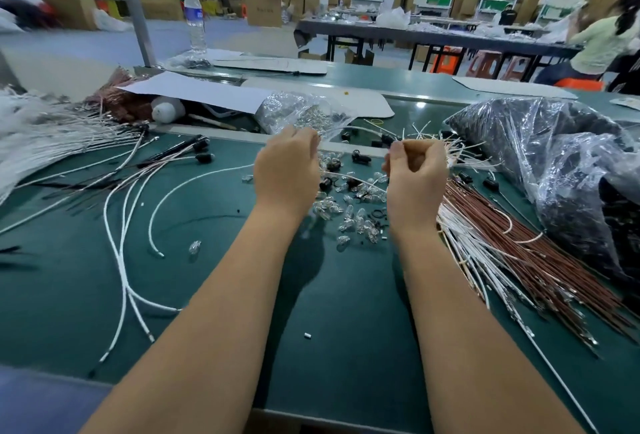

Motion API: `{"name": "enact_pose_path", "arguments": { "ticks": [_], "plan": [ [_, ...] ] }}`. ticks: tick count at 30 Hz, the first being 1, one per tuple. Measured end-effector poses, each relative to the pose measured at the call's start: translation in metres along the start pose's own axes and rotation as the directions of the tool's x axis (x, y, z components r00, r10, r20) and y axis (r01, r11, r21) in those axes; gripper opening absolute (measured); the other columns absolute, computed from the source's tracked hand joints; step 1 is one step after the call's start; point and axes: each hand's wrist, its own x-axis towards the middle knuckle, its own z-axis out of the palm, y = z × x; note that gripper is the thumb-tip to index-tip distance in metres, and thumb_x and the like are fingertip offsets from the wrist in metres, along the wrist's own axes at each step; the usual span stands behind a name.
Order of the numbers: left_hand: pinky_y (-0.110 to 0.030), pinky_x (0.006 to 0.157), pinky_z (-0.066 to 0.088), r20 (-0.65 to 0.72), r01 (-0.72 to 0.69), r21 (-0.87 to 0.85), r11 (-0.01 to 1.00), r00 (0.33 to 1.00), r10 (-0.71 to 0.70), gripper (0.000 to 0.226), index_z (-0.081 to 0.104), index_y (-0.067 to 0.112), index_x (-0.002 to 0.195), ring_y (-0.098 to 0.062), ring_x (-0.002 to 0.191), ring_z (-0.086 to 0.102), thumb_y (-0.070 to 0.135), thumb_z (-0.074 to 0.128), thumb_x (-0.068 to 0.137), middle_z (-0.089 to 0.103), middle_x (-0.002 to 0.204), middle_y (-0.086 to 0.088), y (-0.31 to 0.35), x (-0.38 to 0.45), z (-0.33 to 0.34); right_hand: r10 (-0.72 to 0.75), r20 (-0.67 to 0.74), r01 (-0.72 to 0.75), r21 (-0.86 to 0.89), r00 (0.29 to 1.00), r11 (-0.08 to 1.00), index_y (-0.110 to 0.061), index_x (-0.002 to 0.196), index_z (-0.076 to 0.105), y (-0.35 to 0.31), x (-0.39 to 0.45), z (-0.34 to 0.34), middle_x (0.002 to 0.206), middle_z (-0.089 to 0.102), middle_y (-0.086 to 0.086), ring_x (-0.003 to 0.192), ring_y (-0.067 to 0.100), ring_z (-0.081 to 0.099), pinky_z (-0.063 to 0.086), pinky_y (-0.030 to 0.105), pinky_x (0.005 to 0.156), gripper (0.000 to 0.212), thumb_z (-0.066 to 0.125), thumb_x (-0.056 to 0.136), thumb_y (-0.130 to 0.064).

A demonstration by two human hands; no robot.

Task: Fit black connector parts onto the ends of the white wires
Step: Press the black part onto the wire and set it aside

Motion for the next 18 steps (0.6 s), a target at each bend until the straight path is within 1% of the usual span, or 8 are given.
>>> {"name": "enact_pose_path", "arguments": {
  "ticks": [4, 6, 8, 10, 12, 14, 16, 18],
  "plan": [
    [-0.029, 0.062, 0.031, -0.143, 0.015, 0.075, 0.997, 0.990, -0.004, 0.026, 0.069, 0.009, 0.094, -0.027, 0.076, 0.056, 0.020, 0.046, 0.099, 0.068, 0.083, -0.009, -0.017, 0.031, -0.035, -0.064, 0.190, 0.088, -0.119, 0.980, 0.989, -0.014, 0.095, 0.054, 0.006, -0.009, 0.009, 0.080, 0.058, -0.004, 0.067, -0.003, 0.054, 0.045, 0.012, 0.060, 0.005, 0.058, 0.094, -0.011],
    [-0.033, 0.062, 0.038, -0.231, 0.036, 0.121, 0.992, 0.973, -0.007, 0.026, 0.071, 0.008, 0.093, -0.031, 0.078, 0.059, 0.019, 0.048, 0.096, 0.070, 0.083, -0.013, -0.035, 0.047, -0.058, -0.090, 0.273, 0.143, -0.184, 0.958, 0.973, -0.016, 0.094, 0.054, 0.008, -0.014, 0.012, 0.076, 0.056, -0.009, 0.062, -0.006, 0.051, 0.042, 0.010, 0.057, 0.006, 0.057, 0.093, -0.010],
    [-0.038, 0.068, 0.047, -0.240, 0.063, 0.148, 0.987, 0.970, -0.026, 0.026, 0.072, 0.007, 0.097, -0.034, 0.082, 0.062, 0.020, 0.049, 0.095, 0.071, 0.088, -0.016, -0.062, 0.056, -0.078, -0.114, 0.325, 0.199, -0.244, 0.939, 0.949, -0.015, 0.093, 0.055, 0.010, -0.016, 0.012, 0.075, 0.056, -0.010, 0.064, -0.003, 0.052, 0.042, 0.012, 0.059, 0.005, 0.056, 0.094, -0.009],
    [-0.042, 0.078, 0.047, -0.165, 0.128, 0.221, 0.967, 0.982, -0.093, 0.026, 0.072, 0.009, 0.103, -0.038, 0.092, 0.061, 0.021, 0.050, 0.094, 0.070, 0.097, -0.020, -0.096, 0.057, -0.094, -0.122, 0.345, 0.229, -0.288, 0.931, 0.930, -0.012, 0.093, 0.057, 0.012, -0.016, 0.011, 0.075, 0.057, -0.007, 0.067, 0.005, 0.054, 0.045, 0.019, 0.060, 0.005, 0.054, 0.094, -0.008],
    [-0.046, 0.087, 0.042, -0.050, 0.221, 0.398, 0.890, 0.974, -0.219, 0.029, 0.068, 0.014, 0.115, -0.042, 0.108, 0.053, 0.022, 0.052, 0.092, 0.066, 0.109, -0.024, -0.130, 0.050, -0.103, -0.121, 0.335, 0.239, -0.337, 0.934, 0.911, -0.011, 0.093, 0.058, 0.014, -0.015, 0.009, 0.072, 0.057, -0.005, 0.062, 0.009, 0.053, 0.043, 0.022, 0.055, 0.006, 0.053, 0.095, -0.008],
    [-0.047, 0.092, 0.037, 0.053, 0.234, 0.532, 0.813, 0.950, -0.308, 0.039, 0.059, 0.018, 0.128, -0.041, 0.116, 0.044, 0.020, 0.055, 0.089, 0.060, 0.121, -0.023, -0.152, 0.037, -0.105, -0.145, 0.301, 0.260, -0.389, 0.942, 0.884, -0.011, 0.092, 0.058, 0.014, -0.013, 0.006, 0.071, 0.056, -0.005, 0.061, 0.007, 0.051, 0.039, 0.022, 0.055, 0.008, 0.051, 0.095, -0.008],
    [-0.047, 0.095, 0.035, 0.131, 0.173, 0.486, 0.857, 0.955, -0.267, 0.046, 0.054, 0.015, 0.133, -0.039, 0.119, 0.042, 0.017, 0.058, 0.087, 0.057, 0.129, -0.018, -0.160, 0.027, -0.100, -0.185, 0.277, 0.297, -0.447, 0.943, 0.844, -0.012, 0.094, 0.059, 0.013, -0.011, 0.004, 0.077, 0.059, -0.002, 0.067, 0.011, 0.053, 0.040, 0.023, 0.059, 0.010, 0.051, 0.094, -0.007],
    [-0.043, 0.104, 0.035, 0.258, 0.021, 0.322, 0.946, 0.960, -0.109, 0.044, 0.056, 0.009, 0.132, -0.038, 0.122, 0.046, 0.013, 0.060, 0.088, 0.058, 0.132, -0.017, -0.156, 0.023, -0.090, -0.210, 0.300, 0.346, -0.534, 0.930, 0.771, -0.010, 0.104, 0.062, 0.014, -0.009, 0.001, 0.094, 0.064, 0.005, 0.084, 0.018, 0.056, 0.045, 0.028, 0.072, 0.015, 0.050, 0.094, -0.008]
  ]
}}
